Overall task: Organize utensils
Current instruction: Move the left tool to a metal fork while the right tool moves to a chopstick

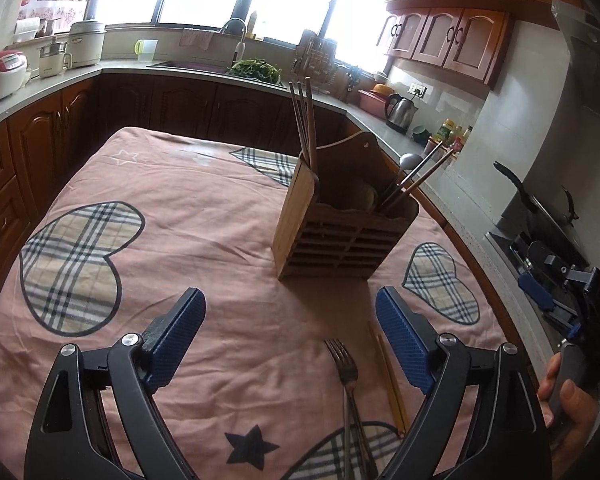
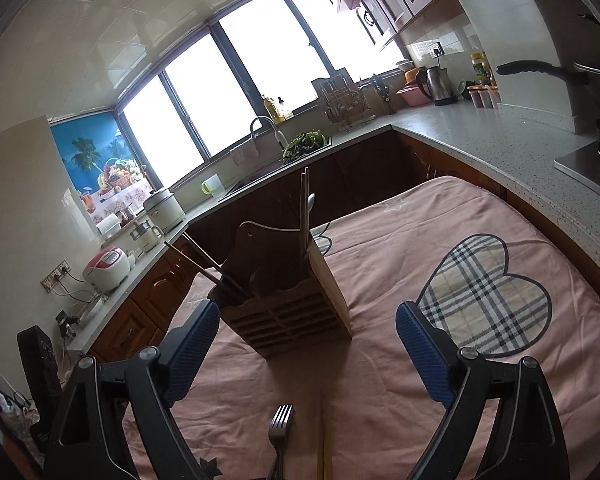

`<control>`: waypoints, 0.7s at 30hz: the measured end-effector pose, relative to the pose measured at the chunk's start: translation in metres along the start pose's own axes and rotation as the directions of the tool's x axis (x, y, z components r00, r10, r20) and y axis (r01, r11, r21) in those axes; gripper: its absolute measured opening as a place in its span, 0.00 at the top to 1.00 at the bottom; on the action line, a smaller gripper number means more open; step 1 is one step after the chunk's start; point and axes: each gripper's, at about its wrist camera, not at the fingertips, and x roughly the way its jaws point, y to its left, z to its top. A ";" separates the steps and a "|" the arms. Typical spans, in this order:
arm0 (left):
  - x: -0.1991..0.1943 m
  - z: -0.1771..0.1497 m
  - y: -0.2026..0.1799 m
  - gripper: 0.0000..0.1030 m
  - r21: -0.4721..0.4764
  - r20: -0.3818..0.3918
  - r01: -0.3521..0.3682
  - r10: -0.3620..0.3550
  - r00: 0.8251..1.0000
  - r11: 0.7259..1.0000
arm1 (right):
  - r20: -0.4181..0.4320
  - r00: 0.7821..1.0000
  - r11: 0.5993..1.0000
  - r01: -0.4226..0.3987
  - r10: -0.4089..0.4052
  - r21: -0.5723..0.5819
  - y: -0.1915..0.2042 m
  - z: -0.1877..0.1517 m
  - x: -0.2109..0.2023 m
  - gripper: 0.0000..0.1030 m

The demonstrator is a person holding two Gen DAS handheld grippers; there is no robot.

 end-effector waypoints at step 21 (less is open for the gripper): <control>0.000 -0.055 -0.011 0.14 0.042 -0.116 -0.001 0.006 0.993 0.999 | -0.124 0.990 0.998 0.065 -0.064 0.001 -0.018 -0.075 -0.029 0.12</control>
